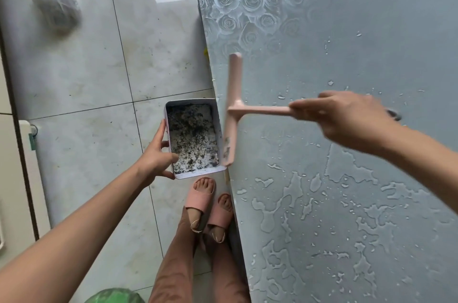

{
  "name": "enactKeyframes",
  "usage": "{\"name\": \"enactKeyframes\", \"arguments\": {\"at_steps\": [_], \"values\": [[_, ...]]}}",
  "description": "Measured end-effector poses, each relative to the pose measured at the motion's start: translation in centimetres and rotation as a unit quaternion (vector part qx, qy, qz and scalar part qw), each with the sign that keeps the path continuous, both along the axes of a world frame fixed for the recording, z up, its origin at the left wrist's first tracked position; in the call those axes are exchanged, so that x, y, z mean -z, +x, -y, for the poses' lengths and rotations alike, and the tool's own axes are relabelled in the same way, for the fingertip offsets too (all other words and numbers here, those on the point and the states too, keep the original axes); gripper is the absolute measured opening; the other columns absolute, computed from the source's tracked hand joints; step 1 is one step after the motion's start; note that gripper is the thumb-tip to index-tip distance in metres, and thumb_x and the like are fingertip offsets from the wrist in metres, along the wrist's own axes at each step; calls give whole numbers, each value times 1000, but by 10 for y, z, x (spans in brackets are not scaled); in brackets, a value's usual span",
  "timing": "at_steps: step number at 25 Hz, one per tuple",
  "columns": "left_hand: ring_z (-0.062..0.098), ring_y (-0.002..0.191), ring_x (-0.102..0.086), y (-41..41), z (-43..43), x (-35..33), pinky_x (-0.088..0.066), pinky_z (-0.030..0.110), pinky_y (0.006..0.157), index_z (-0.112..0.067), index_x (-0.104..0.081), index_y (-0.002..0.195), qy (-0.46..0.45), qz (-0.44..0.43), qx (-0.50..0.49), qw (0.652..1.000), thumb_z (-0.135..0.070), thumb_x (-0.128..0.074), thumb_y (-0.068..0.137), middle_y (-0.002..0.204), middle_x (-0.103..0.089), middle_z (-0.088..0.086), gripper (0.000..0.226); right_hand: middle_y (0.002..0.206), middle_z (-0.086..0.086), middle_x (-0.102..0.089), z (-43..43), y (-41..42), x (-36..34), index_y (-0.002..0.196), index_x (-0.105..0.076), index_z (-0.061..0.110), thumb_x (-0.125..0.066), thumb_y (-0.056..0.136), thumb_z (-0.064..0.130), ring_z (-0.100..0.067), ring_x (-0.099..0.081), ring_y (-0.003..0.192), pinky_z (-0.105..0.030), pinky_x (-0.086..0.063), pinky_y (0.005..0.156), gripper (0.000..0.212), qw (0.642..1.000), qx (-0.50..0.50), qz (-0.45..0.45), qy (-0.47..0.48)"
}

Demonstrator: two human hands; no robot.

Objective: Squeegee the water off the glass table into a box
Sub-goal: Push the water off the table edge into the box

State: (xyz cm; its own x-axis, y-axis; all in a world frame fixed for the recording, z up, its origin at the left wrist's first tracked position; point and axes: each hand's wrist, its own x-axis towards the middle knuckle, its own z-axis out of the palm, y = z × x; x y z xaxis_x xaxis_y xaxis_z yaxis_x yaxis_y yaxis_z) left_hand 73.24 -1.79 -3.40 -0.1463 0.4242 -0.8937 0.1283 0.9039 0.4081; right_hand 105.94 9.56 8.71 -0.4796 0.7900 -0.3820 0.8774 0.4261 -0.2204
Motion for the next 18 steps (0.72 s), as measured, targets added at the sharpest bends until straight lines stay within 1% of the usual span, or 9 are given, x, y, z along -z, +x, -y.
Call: {"name": "enactKeyframes", "arguments": {"at_steps": [3, 4, 6, 8, 12, 15, 17, 18], "values": [[29, 111, -56, -2, -5, 1, -59, 49, 63, -55, -8, 146, 3, 5, -11, 1000, 17, -47, 83, 134, -44, 5, 103, 103, 5, -66, -21, 48, -15, 119, -57, 53, -44, 90, 53, -28, -60, 100, -31, -34, 63, 32, 994, 64, 82, -29], [29, 111, -56, -3, -7, 2, -59, 48, 61, -55, -8, 145, 3, 7, -9, 1000, 17, -47, 83, 133, -44, 5, 103, 104, 5, -66, -22, 58, -17, 120, -56, 53, -44, 90, 54, -28, -60, 101, -31, -35, 63, 32, 991, 71, 112, -38], [28, 111, -56, -3, -10, 2, -59, 45, 57, -55, -8, 145, 3, 7, -5, 1000, 17, -47, 82, 132, -44, 5, 104, 94, 4, -62, -17, 63, -15, 121, -56, 52, -44, 91, 51, -28, -60, 98, -31, -36, 61, 32, 988, 54, 135, -45], [28, 110, -56, -5, -13, 3, -59, 44, 57, -56, -8, 145, 1, 4, -6, 1000, 16, -47, 82, 132, -44, 4, 103, 87, 5, -57, -12, 49, -3, 122, -56, 52, -44, 93, 45, -28, -60, 94, -32, -35, 60, 32, 993, 38, 105, -49], [27, 108, -58, -8, -19, 6, -59, 45, 58, -55, -8, 145, 8, 2, -8, 1000, 16, -48, 83, 132, -47, 5, 103, 88, 1, -57, -17, -7, 23, 120, -56, 51, -44, 96, 41, -29, -59, 92, -33, -34, 61, 29, 998, 4, 39, -53], [28, 107, -58, -9, -24, 8, -59, 45, 57, -56, -9, 145, 14, -2, -3, 1000, 16, -47, 82, 131, -49, 6, 103, 86, 2, -57, -23, -35, 23, 118, -58, 50, -44, 97, 37, -30, -59, 90, -33, -34, 60, 27, 999, -42, 14, -23], [28, 108, -58, -11, -27, 9, -59, 44, 56, -56, -9, 145, 16, -1, -3, 1000, 16, -47, 82, 130, -49, 6, 103, 81, 6, -53, -32, -24, 10, 115, -58, 51, -47, 96, 35, -28, -58, 89, -33, -34, 58, 27, 1000, -14, 10, -16], [27, 107, -58, -12, -28, 9, -59, 43, 55, -57, -10, 144, 14, 1, -5, 1000, 17, -47, 81, 129, -49, 5, 104, 78, 7, -51, -36, -12, 2, 114, -57, 53, -49, 95, 35, -28, -58, 87, -33, -35, 57, 27, 1000, 4, 23, -12]]}}
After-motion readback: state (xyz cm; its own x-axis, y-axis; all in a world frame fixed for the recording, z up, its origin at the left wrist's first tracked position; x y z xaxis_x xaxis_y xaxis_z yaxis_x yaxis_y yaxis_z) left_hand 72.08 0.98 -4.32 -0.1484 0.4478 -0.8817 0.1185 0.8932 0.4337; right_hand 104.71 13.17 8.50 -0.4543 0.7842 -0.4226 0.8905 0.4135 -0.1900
